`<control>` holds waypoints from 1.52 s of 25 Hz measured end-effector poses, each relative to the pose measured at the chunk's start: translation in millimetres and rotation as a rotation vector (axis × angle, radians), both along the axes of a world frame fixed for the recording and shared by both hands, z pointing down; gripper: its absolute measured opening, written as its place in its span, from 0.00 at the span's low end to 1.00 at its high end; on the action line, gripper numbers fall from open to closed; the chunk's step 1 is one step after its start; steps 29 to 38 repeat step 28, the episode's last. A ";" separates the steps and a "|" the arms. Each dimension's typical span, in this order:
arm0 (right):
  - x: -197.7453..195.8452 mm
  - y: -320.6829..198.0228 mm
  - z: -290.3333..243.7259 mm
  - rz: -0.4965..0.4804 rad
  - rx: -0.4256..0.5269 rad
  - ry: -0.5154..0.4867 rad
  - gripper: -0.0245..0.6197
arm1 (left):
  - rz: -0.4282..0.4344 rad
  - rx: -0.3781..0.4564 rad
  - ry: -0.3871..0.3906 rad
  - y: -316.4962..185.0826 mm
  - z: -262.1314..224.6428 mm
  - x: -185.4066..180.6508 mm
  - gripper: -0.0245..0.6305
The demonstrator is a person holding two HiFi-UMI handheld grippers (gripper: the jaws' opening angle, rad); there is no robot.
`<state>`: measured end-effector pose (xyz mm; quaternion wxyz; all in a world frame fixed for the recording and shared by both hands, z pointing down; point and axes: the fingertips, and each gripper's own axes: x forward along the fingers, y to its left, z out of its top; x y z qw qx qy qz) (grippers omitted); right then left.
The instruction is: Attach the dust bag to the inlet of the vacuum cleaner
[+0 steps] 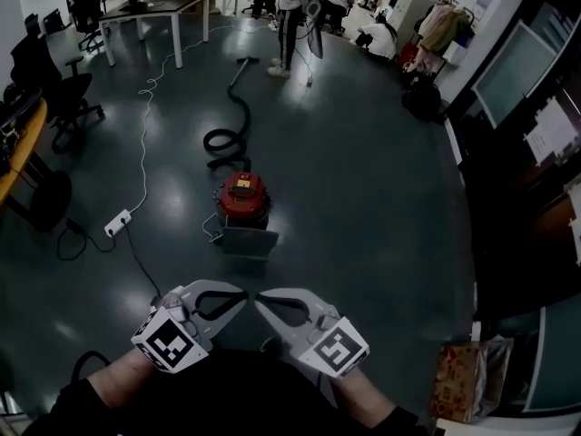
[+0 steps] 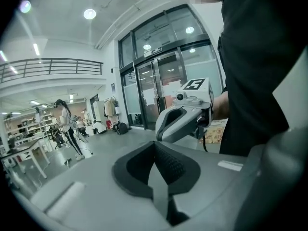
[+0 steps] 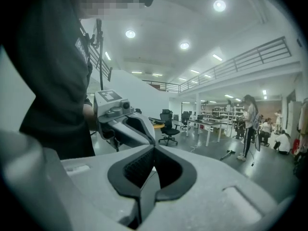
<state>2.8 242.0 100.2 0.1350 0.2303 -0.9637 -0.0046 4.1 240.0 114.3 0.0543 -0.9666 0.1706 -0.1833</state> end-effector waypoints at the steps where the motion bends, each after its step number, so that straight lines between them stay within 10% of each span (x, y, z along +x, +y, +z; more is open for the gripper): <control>1: -1.4 1.3 0.0 0.003 0.001 0.005 0.04 | 0.000 0.005 0.004 0.6 -1.0 -1.0 0.04; 38: -9.8 11.5 5.4 0.018 -0.007 0.023 0.04 | 0.018 -0.006 -0.006 11.6 7.5 -7.5 0.04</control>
